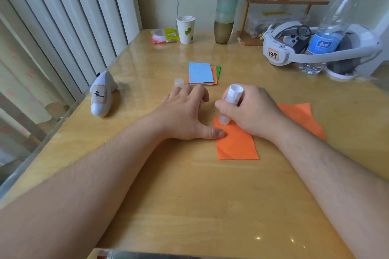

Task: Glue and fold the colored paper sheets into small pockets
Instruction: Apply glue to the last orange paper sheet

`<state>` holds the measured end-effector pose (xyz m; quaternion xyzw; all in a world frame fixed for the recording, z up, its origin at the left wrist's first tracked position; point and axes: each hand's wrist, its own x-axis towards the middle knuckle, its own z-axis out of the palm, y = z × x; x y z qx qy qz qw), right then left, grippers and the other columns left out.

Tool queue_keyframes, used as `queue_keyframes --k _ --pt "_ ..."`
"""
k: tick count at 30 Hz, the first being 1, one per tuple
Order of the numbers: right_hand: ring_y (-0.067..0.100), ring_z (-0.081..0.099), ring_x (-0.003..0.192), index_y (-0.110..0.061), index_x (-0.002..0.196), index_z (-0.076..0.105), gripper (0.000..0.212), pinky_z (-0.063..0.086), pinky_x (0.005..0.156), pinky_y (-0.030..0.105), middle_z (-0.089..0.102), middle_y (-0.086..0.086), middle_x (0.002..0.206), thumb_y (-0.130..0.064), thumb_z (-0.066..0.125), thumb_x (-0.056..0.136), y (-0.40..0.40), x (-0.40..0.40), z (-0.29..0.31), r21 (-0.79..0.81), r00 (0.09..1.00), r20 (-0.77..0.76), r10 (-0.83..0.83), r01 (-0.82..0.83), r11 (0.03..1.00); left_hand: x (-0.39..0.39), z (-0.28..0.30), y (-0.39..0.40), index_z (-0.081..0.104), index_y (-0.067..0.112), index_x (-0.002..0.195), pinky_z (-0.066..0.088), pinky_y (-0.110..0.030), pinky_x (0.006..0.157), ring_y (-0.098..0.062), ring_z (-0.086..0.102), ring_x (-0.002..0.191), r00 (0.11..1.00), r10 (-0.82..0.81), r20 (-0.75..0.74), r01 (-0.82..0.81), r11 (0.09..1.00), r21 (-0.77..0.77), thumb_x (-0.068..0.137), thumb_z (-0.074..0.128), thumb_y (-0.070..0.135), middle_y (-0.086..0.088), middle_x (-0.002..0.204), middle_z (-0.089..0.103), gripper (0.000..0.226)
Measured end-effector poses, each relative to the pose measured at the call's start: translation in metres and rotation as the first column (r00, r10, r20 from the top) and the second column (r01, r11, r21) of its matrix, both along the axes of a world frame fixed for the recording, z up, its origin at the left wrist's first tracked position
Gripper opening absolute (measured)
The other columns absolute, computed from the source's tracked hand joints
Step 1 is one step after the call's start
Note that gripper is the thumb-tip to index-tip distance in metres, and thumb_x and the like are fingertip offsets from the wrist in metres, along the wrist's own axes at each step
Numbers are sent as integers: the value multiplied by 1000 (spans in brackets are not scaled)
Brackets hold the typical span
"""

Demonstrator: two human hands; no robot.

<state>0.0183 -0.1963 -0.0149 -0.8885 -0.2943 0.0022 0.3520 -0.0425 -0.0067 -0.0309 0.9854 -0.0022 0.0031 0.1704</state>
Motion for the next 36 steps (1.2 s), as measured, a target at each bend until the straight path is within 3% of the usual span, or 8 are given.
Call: queue_keyframes --k 8,13,22,24,27,29,32,36 --pt "11 65 68 -15 82 64 18 55 71 34 74 -10 65 -32 67 85 -2 -4 8 -66 1000 -6 -18 17 998 -1 0 -1 36 39 115 36 -45 110 -19 36 119 1000 0 4 0 1000 -1 52 62 93 10 124 40 87" --pt "8 63 68 -16 80 64 16 45 65 28 74 -11 65 -30 67 87 -22 2 7 -50 998 -23 -53 51 997 -2 0 1 37 40 115 37 -46 110 -19 37 119 1000 6 -1 -6 1000 -3 48 55 98 10 124 41 91" --pt "4 63 72 -13 80 64 19 53 74 32 73 -11 63 -30 65 88 -33 7 8 -80 995 19 -103 104 991 -2 1 1 38 39 117 37 -47 111 -20 37 120 1000 9 -5 -9 1000 -3 46 53 99 9 125 42 94" --pt "6 62 69 -6 82 63 23 50 70 32 71 -6 61 -29 65 88 -34 8 8 -45 987 55 -150 152 987 -2 1 1 38 39 117 37 -47 111 -20 37 120 1000 7 -6 -7 1000 -4 46 53 99 9 125 42 94" --pt "23 60 73 -1 82 63 28 48 67 37 68 9 70 -28 68 89 -30 8 9 125 969 92 -228 216 968 -3 2 0 38 39 117 36 -46 111 -19 36 122 1000 5 -8 -5 1000 -6 47 55 98 9 126 41 93" --pt "22 61 73 -6 79 65 29 47 65 36 70 6 70 -32 68 89 -21 4 8 187 978 72 -194 178 966 -3 2 -1 37 40 117 35 -46 112 -19 36 122 1000 4 -12 -4 1000 -2 49 57 97 9 126 41 91" --pt "21 67 75 -10 77 64 40 53 70 37 74 2 71 -50 61 82 -5 -4 3 118 995 54 -84 78 990 -3 2 -2 37 40 120 34 -46 113 -20 35 126 1000 -4 -20 4 1000 13 49 60 95 9 126 40 93" --pt "19 68 75 -15 78 63 38 56 74 41 75 -7 69 -52 60 80 6 -7 1 69 1000 29 6 -8 998 -4 3 -3 36 39 122 33 -44 112 -21 34 126 1000 -10 -17 11 1000 26 48 61 94 9 126 38 95"
